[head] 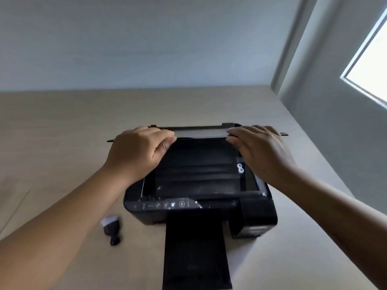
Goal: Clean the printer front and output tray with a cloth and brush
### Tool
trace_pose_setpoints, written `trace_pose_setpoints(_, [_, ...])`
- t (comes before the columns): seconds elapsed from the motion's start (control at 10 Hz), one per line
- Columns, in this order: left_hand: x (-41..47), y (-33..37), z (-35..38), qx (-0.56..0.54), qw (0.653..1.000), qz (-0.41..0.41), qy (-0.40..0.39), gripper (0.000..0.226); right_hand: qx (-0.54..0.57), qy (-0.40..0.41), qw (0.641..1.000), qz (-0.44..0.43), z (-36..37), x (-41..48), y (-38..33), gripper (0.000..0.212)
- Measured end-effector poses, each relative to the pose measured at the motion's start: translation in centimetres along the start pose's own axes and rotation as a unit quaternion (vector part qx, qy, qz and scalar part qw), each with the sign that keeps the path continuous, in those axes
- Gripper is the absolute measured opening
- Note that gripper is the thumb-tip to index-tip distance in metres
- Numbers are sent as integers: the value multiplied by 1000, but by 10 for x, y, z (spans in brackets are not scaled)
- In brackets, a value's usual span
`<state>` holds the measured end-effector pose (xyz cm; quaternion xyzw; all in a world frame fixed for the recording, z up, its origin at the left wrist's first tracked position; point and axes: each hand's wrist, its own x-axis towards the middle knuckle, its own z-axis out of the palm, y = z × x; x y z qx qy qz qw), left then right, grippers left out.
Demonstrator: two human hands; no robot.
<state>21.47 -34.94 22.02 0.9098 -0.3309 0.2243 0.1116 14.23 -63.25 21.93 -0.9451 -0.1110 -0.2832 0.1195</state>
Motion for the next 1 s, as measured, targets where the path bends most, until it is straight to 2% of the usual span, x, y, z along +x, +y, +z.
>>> trace_pose_setpoints(0.1, [-39,11,24,-40,999,-10,-20,45,29,-20,999,17,19,-45,-7,36])
trace_pose_setpoints(0.3, [-109,25,84,-39,980,-50,-189,64,-33,-239,969,57,75,-120,-16,69])
trace_pose_setpoints(0.4, [-93,24,94,-30,969,-96,-224,76,-2,-242,962,128,82,-98,-18,77])
trace_pose_setpoints(0.5, [-65,17,103,-19,956,-151,-252,91,6,-268,948,172,96,-60,-14,72])
trace_pose_setpoints(0.6, [-46,11,110,0,950,-190,-248,94,-14,-270,941,205,110,-36,-12,71])
trace_pose_setpoints(0.8, [-47,10,112,19,951,-197,-239,90,-47,-262,942,205,120,-39,-13,77])
trace_pose_setpoints(0.9, [-47,10,113,22,951,-195,-238,89,3,-282,937,205,114,-34,-7,74])
trace_pose_setpoints(1.0, [-47,10,114,22,952,-200,-230,87,200,-218,915,275,93,-17,7,60])
